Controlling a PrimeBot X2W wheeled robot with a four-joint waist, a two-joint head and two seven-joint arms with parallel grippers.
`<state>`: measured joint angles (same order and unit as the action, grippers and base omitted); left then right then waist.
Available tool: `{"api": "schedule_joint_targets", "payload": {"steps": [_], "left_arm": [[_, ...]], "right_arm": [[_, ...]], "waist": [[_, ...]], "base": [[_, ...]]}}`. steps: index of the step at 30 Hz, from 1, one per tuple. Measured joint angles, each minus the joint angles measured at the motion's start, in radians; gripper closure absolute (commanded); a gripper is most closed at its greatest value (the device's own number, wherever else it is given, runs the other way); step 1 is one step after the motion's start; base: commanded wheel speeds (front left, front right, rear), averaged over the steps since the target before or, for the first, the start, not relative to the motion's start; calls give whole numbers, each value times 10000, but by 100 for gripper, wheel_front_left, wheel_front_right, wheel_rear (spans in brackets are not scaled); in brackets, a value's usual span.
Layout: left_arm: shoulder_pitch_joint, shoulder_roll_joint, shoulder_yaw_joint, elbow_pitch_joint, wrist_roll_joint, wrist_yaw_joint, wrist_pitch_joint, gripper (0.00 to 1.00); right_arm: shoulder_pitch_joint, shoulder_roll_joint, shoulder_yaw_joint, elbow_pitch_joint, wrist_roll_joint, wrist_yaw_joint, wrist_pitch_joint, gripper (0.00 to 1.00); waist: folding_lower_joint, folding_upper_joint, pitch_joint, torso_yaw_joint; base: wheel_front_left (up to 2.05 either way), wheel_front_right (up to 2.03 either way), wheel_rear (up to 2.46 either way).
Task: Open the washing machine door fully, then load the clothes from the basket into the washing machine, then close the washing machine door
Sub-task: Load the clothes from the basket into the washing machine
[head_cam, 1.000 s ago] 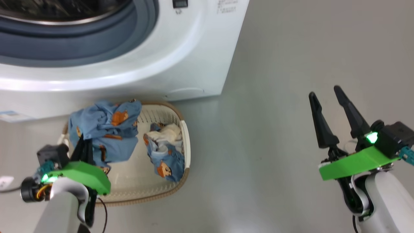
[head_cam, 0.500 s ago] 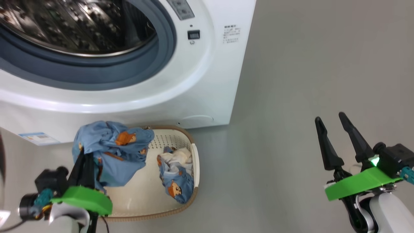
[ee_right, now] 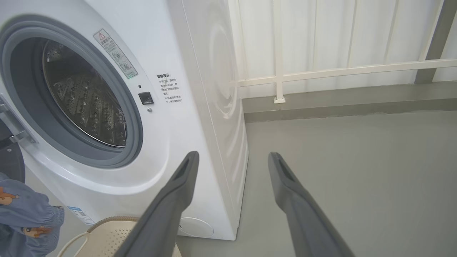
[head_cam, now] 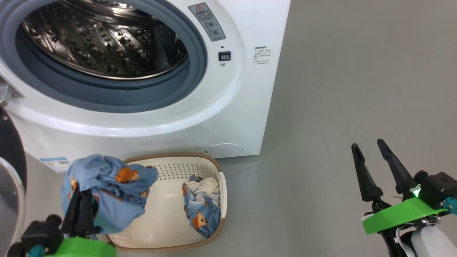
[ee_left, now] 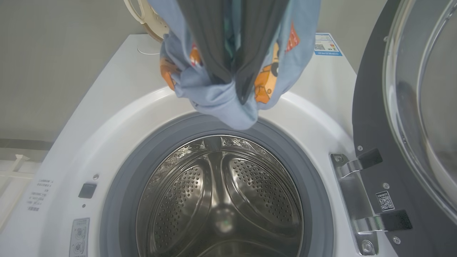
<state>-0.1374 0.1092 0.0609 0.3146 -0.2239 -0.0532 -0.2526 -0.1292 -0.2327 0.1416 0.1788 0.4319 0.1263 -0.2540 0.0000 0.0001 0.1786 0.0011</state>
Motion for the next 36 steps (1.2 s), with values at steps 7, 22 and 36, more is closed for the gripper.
{"api": "schedule_joint_targets", "payload": {"steps": [7,22,36], "left_arm": [[512,-167,161,-844,107,10,0,100],[-1419,-69,355,-861,134,10,-2,100],[-6295,941,420,1812,330,113,-29,100]], "right_arm": [[176,-33,-117,-17,0,-2,0,0],[-94,54,-171,-205,-2,0,0,0],[-1420,75,102,-332,-2,-2,0,0]], "waist": [[0,0,30,-18],[0,0,929,-111],[0,0,2621,-435]], "base": [[0,0,0],[0,0,0],[0,0,0]]}}
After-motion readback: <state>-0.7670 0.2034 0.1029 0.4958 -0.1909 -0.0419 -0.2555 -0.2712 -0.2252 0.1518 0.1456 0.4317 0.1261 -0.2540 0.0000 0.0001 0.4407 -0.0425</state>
